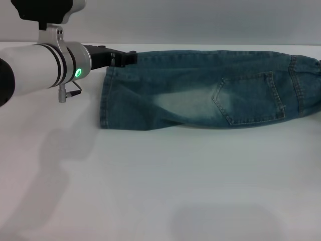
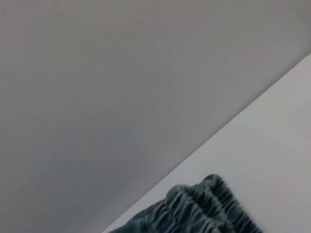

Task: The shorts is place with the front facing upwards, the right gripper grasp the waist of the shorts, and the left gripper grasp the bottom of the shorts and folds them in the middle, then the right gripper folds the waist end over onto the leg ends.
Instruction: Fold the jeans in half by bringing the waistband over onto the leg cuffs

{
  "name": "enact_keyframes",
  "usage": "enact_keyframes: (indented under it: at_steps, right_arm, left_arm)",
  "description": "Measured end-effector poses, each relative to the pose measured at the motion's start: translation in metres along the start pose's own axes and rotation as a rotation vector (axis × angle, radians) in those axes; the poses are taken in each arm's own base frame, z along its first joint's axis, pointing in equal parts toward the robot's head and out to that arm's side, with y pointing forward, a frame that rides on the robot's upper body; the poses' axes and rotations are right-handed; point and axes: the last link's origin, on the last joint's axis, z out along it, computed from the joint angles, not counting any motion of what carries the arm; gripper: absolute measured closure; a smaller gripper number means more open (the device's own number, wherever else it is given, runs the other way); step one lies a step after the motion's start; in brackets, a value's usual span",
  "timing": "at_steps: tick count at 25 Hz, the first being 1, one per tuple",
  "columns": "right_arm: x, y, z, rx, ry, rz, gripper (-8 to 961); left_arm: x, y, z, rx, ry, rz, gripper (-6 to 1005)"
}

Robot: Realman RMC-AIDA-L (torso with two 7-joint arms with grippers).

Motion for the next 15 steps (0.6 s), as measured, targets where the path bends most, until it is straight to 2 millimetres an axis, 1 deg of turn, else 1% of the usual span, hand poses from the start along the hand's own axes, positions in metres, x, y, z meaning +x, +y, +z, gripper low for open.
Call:
enact_keyframes:
  at_steps: [6, 15]
  right_arm:
    - [0.000, 0.007, 0.008, -0.010, 0.009, -0.007, 145]
    - [0.001, 0.008, 0.016, 0.020, 0.018, -0.006, 194]
  left_arm:
    - [-0.001, 0.001, 0.000, -0.003, -0.008, 0.008, 150]
    - [-0.002, 0.000, 0.000, -0.003, -0.015, 0.010, 150]
